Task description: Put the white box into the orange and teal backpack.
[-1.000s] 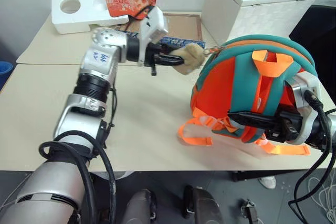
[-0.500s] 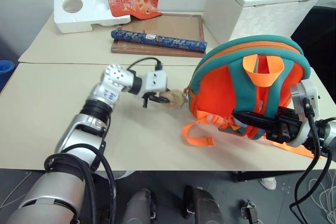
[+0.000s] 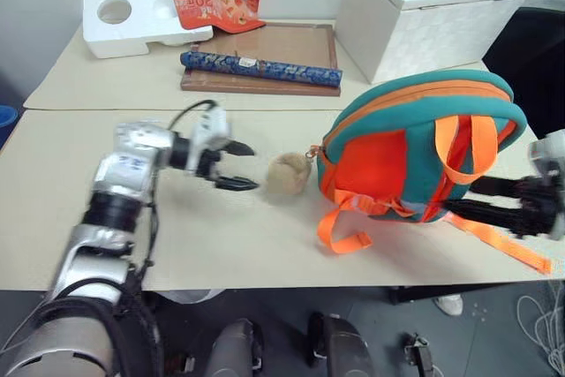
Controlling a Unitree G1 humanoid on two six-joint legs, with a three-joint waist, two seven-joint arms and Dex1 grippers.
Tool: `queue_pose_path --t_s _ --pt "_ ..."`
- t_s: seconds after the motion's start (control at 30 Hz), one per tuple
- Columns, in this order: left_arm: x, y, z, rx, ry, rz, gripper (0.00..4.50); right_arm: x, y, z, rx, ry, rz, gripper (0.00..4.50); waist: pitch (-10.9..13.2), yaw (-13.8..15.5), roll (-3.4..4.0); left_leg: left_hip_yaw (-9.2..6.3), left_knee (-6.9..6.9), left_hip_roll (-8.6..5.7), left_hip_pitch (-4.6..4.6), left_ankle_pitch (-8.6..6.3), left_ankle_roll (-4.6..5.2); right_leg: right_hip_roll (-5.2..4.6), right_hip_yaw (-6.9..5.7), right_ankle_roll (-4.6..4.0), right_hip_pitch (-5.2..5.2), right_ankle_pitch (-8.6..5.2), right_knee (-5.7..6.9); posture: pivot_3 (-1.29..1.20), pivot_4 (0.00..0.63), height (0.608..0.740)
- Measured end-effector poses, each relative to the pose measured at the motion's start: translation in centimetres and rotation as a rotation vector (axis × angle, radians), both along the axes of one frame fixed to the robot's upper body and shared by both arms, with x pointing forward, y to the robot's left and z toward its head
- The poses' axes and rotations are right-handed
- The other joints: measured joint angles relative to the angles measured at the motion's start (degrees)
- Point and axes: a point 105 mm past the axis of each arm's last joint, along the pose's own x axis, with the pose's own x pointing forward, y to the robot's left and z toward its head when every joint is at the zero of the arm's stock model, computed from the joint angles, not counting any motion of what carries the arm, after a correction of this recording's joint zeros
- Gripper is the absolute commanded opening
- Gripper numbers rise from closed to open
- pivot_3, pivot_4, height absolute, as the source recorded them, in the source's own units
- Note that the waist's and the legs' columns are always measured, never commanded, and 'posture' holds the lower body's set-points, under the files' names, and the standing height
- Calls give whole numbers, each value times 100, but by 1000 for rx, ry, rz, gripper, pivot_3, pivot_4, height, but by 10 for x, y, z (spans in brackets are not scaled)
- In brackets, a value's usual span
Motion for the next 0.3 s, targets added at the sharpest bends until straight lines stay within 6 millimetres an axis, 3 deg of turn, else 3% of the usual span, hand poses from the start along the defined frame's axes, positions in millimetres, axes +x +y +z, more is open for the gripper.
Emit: queue_pose_path --t_s 0.03,0.17,0.3 --pt "-7 12 7 -28 22 25 4500 -5 -13 8 -6 6 -23 4452 0 -5 0 1 1 -1 -1 0 0 -1 2 0 -1 0 -6 0 150 740" --pt "-35 44 44 -141 47 88 4500 -24 -48 39 1 -7 -89 4452 0 4 0 -21 4 1 11 -6 -5 -7 17 -2 32 -2 -36 0 150 740" --pt "-55 52 78 -228 -14 117 4500 -31 -66 53 66 -49 -140 4452 -2 12 3 -29 4 3 23 -19 -15 -35 28 -4 46 -3 -40 0 150 740"
